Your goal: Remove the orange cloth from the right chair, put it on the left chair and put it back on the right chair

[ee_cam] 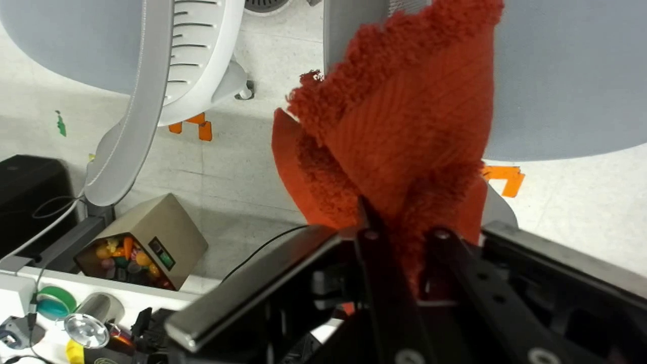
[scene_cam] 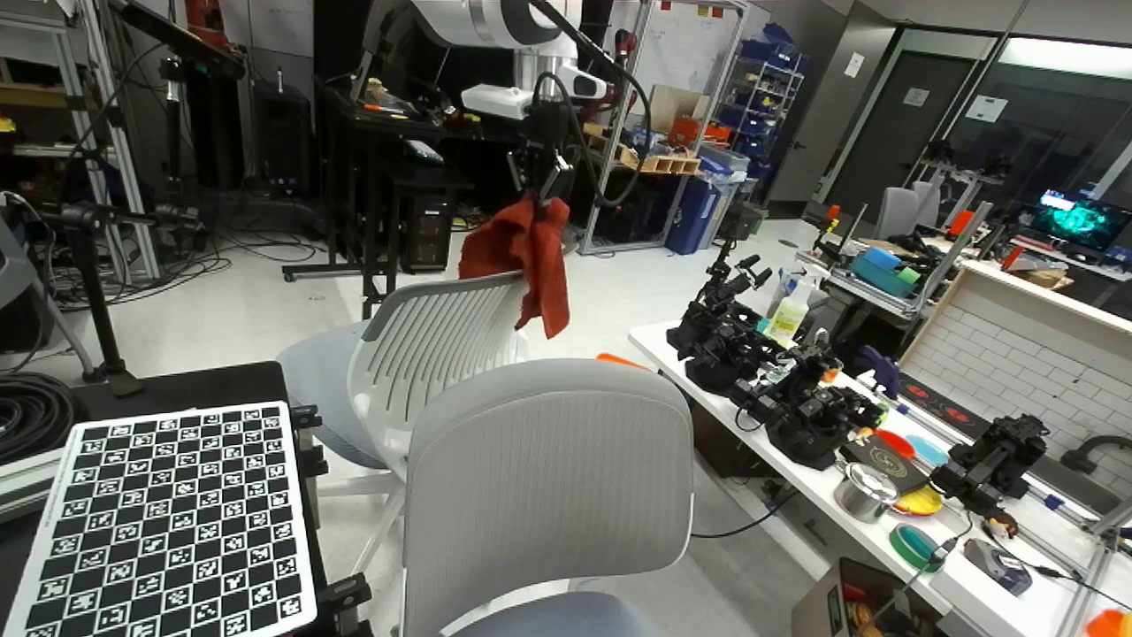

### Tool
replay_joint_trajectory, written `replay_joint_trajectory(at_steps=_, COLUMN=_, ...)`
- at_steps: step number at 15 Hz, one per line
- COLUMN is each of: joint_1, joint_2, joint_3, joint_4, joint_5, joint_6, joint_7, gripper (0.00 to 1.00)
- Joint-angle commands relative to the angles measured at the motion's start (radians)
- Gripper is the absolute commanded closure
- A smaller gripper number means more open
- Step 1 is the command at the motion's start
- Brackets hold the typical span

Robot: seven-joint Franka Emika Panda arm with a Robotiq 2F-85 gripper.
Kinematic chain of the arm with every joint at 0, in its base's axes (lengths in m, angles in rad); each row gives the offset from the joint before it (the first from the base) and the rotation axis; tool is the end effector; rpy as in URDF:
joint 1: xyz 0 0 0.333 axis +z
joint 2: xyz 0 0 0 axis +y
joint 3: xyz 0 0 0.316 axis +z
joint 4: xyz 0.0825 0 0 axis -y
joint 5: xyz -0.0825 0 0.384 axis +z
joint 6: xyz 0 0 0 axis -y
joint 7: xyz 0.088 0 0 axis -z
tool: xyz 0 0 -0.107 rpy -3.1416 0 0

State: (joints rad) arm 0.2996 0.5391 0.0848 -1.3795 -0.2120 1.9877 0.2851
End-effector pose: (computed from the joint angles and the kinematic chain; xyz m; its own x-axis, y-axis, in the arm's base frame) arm 0.6745 0.2458 0.4096 0.9796 0.1701 0.1068 0.1558 -0.9791 0.1305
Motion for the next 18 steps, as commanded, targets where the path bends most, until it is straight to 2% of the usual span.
replay_joint_trajectory(at_steps=1, joint_1=0.005, joint_2=0.038, joint_3=-0.01, joint_4=0.043, joint_5=0.001, joint_6=-0.021, joint_7=-0.007, gripper=0.63)
replay_joint_trajectory(at_steps=5, joint_1=0.007, joint_2=0.052, joint_3=-0.015, joint_4=0.059, joint_5=-0.004, joint_6=-0.034, joint_7=-0.016, gripper=0.35)
replay_joint_trajectory(at_steps=9, joint_1=0.003, joint_2=0.011, joint_3=-0.013, joint_4=0.05, joint_5=-0.005, joint_6=-0.053, joint_7=-0.039, gripper=0.05)
replay_joint_trajectory(at_steps=10, joint_1=0.0, joint_2=-0.007, joint_3=-0.013, joint_4=0.043, joint_5=-0.004, joint_6=-0.058, joint_7=-0.047, gripper=0.01)
replay_joint_trajectory(at_steps=14, joint_1=-0.034, joint_2=-0.083, joint_3=-0.005, joint_4=-0.004, joint_5=0.018, joint_6=-0.105, joint_7=-0.099, gripper=0.0)
replay_joint_trajectory(at_steps=18, joint_1=-0.084, joint_2=-0.112, joint_3=0.009, joint_4=-0.002, joint_5=0.067, joint_6=-0.151, joint_7=-0.191, gripper=0.0)
